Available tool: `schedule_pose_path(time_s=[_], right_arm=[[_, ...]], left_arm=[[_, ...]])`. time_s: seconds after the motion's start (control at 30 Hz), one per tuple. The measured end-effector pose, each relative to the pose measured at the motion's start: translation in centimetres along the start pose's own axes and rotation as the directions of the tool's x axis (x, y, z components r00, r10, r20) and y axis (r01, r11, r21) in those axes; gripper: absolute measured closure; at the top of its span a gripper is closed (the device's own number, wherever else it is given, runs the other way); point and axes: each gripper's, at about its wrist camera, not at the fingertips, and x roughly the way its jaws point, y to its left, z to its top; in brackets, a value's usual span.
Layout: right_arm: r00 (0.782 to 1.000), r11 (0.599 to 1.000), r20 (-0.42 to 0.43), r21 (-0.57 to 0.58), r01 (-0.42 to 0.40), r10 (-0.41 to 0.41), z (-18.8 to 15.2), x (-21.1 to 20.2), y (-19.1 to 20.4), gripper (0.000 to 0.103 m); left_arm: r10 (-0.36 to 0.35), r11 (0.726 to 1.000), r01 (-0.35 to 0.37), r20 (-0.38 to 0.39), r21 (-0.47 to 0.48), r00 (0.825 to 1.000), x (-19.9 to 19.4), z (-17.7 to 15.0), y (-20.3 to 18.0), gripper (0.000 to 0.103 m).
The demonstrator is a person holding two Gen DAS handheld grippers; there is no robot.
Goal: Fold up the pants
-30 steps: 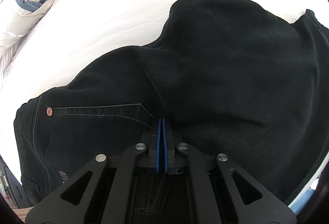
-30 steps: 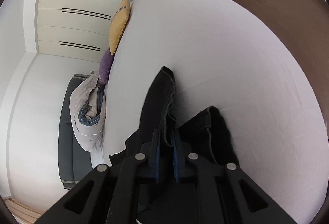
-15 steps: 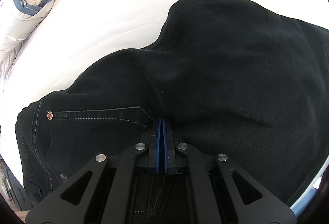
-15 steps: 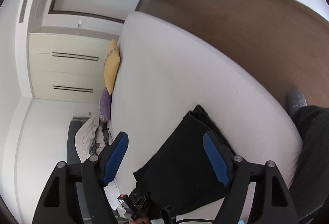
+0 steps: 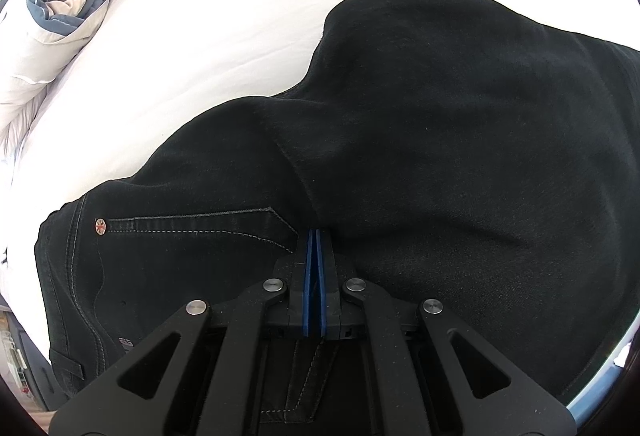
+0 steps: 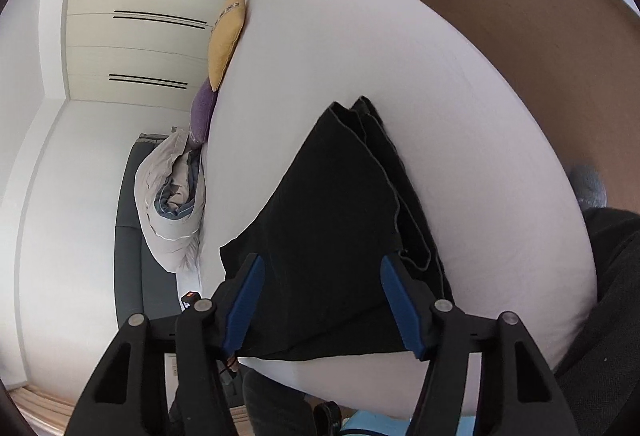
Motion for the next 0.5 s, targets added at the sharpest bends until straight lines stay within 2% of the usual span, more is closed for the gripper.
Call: schedule_pose_path(time_s=[0.13, 0.3, 0.43, 0.5], right_arm=[[1.000, 0.997, -0.020, 0.075, -0.010, 0.011, -1.0, 0.1, -0.6, 0.038], [0.998, 0.984, -0.065, 0.176, 0.030, -0.019, -2.2, 2.1, -2.7, 0.038], [0.997, 0.967, 0.007, 0.242, -0.077, 0.077, -1.8, 2.9, -3.8, 0.039], [0.992, 0.963, 0.045, 0.237, -0.126, 0.119, -1.4, 3.1, -3.9, 0.039]], left_arm=[[0.002, 1.000, -0.002, 0.006, 0.000, 1.000, 0.1, -0.2, 0.0, 0.101], [0.001, 1.000, -0.001, 0.011, -0.002, 1.000, 0.0, -0.3, 0.0, 0.101], [0.003, 1.000, -0.002, 0.017, -0.005, 1.000, -0.1, -0.6, 0.2, 0.101], [0.005, 1.000, -0.005, 0.020, -0.005, 1.000, -0.1, -0.7, 0.2, 0.101]])
